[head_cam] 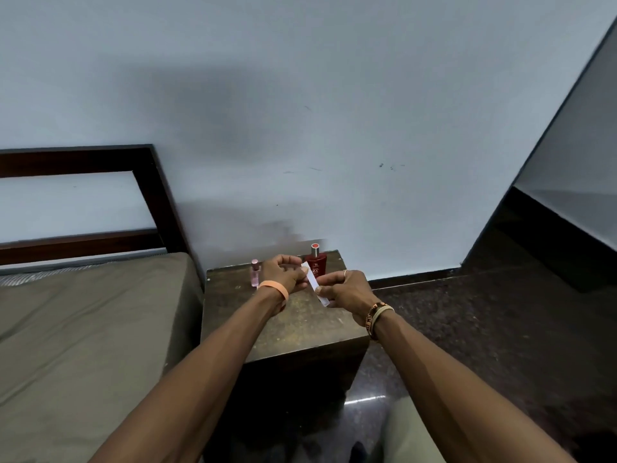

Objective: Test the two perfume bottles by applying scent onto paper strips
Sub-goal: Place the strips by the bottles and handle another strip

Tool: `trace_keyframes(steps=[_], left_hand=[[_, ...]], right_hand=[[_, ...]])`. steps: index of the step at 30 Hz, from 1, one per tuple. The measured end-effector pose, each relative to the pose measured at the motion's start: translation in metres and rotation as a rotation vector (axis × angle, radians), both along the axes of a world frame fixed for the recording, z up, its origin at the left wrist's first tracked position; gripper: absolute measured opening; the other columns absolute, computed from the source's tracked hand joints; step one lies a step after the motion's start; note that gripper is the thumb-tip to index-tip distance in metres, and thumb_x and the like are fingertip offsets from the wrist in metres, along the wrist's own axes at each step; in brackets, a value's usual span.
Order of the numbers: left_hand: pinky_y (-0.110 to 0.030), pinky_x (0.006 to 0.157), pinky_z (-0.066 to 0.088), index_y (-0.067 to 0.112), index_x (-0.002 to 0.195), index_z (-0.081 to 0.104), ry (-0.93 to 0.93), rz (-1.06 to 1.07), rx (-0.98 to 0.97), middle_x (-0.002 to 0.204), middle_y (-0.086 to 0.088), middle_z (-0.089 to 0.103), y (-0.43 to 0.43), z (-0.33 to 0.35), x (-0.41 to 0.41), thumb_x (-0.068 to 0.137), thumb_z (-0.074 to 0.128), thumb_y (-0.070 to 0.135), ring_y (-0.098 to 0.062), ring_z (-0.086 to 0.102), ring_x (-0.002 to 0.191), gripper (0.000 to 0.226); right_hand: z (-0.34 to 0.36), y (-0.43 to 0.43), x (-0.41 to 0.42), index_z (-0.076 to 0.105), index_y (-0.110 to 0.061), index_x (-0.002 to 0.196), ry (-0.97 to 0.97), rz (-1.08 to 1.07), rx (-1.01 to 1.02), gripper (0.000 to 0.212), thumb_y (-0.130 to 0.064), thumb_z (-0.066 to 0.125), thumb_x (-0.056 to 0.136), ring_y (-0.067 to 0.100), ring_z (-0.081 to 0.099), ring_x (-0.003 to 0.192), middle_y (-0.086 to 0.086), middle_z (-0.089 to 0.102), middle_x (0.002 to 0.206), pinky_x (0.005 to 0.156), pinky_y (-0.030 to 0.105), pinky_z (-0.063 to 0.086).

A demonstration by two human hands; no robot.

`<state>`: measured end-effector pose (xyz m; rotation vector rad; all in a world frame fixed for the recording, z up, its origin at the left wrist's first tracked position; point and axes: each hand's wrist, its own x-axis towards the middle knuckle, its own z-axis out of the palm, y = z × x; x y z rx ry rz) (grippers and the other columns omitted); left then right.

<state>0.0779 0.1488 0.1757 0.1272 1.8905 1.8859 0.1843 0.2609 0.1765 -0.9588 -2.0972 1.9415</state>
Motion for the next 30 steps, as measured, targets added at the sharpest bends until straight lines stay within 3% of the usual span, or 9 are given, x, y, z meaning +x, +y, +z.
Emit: trace_keyframes(steps=[7, 13, 19, 24, 27, 30], left_hand=[[-0.026, 0.054, 0.057, 0.007, 0.081, 0.063, 0.051, -0.092, -0.022, 0.086, -0.016, 0.066, 0.053, 0.0, 0.014, 0.079, 0.067, -0.008, -0.022, 0.065, 0.066, 0.015], [-0.024, 0.055, 0.057, 0.0, 0.092, 0.065, 0.037, -0.113, -0.06, 0.083, -0.01, 0.066, 0.085, -0.013, 0.022, 0.08, 0.067, -0.008, -0.02, 0.064, 0.071, 0.014], [-0.034, 0.067, 0.06, 0.006, 0.082, 0.066, 0.033, -0.121, -0.158, 0.084, -0.013, 0.068, 0.112, -0.049, 0.027, 0.078, 0.069, -0.005, -0.02, 0.065, 0.071, 0.013], [-0.039, 0.069, 0.058, 0.012, 0.073, 0.065, 0.016, -0.154, -0.228, 0.072, -0.009, 0.066, 0.13, -0.085, 0.032, 0.079, 0.069, -0.003, -0.019, 0.06, 0.061, 0.016], [-0.042, 0.068, 0.06, 0.017, 0.069, 0.066, 0.008, -0.165, -0.295, 0.069, -0.01, 0.067, 0.137, -0.113, 0.028, 0.077, 0.073, 0.003, -0.019, 0.061, 0.058, 0.017], [-0.039, 0.067, 0.059, 0.018, 0.07, 0.066, 0.005, -0.173, -0.347, 0.074, -0.01, 0.07, 0.141, -0.137, 0.024, 0.076, 0.074, 0.006, -0.019, 0.062, 0.06, 0.015]], right_hand=[[-0.001, 0.04, 0.025, 0.073, -0.007, 0.09, -0.012, -0.108, 0.019, 0.013, -0.001, 0.077, 0.079, 0.008, 0.064, 0.06, 0.005, 0.071, 0.076, 0.062, 0.024, 0.056], [-0.017, 0.063, 0.036, 0.074, -0.002, 0.092, -0.027, -0.192, 0.003, 0.016, 0.003, 0.076, 0.077, 0.014, 0.065, 0.067, 0.014, 0.073, 0.086, 0.06, 0.022, 0.055], [-0.044, 0.081, 0.043, 0.072, -0.003, 0.092, -0.057, -0.26, -0.021, 0.018, 0.005, 0.076, 0.077, 0.015, 0.066, 0.069, 0.011, 0.072, 0.085, 0.06, 0.023, 0.055], [-0.077, 0.094, 0.047, 0.071, -0.01, 0.088, -0.101, -0.277, -0.038, 0.019, 0.004, 0.076, 0.076, 0.024, 0.07, 0.079, 0.012, 0.073, 0.087, 0.074, 0.04, 0.06], [-0.101, 0.101, 0.046, 0.071, -0.012, 0.089, -0.136, -0.31, -0.061, 0.021, 0.002, 0.078, 0.075, 0.021, 0.072, 0.081, 0.008, 0.074, 0.087, 0.069, 0.032, 0.06], [-0.122, 0.106, 0.04, 0.072, -0.014, 0.086, -0.18, -0.327, -0.074, 0.023, 0.001, 0.081, 0.071, 0.02, 0.073, 0.081, 0.006, 0.075, 0.085, 0.074, 0.036, 0.061]])
